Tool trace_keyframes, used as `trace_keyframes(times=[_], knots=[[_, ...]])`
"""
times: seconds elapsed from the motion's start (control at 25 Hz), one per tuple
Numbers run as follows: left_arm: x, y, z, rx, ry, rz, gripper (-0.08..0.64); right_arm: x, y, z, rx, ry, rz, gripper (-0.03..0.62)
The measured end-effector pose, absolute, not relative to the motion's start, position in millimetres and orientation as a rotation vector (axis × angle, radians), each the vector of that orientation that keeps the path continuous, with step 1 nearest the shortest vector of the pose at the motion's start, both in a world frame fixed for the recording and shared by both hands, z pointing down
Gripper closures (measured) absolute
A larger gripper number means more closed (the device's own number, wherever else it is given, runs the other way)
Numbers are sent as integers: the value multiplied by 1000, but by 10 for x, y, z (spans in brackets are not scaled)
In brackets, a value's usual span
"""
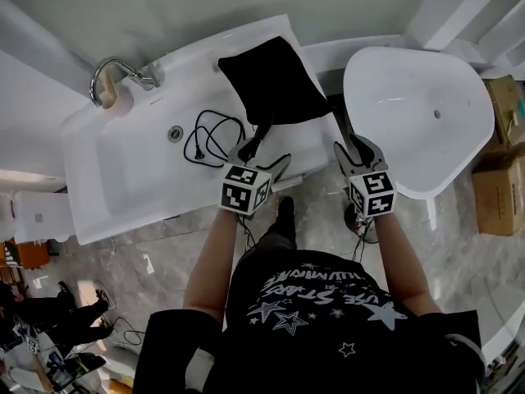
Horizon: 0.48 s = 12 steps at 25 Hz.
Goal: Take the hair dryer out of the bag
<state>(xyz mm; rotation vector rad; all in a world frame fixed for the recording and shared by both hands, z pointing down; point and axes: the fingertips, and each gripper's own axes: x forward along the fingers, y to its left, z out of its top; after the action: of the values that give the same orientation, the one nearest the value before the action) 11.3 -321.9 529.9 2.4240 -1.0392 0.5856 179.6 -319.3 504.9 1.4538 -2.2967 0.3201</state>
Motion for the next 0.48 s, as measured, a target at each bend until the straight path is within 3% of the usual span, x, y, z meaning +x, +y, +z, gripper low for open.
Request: trace_keyframes(times=[0.48], knots=[[117,-3730,5614,2365,-981,662,161,1657,-3901,5363,1242,-2126,112,419]])
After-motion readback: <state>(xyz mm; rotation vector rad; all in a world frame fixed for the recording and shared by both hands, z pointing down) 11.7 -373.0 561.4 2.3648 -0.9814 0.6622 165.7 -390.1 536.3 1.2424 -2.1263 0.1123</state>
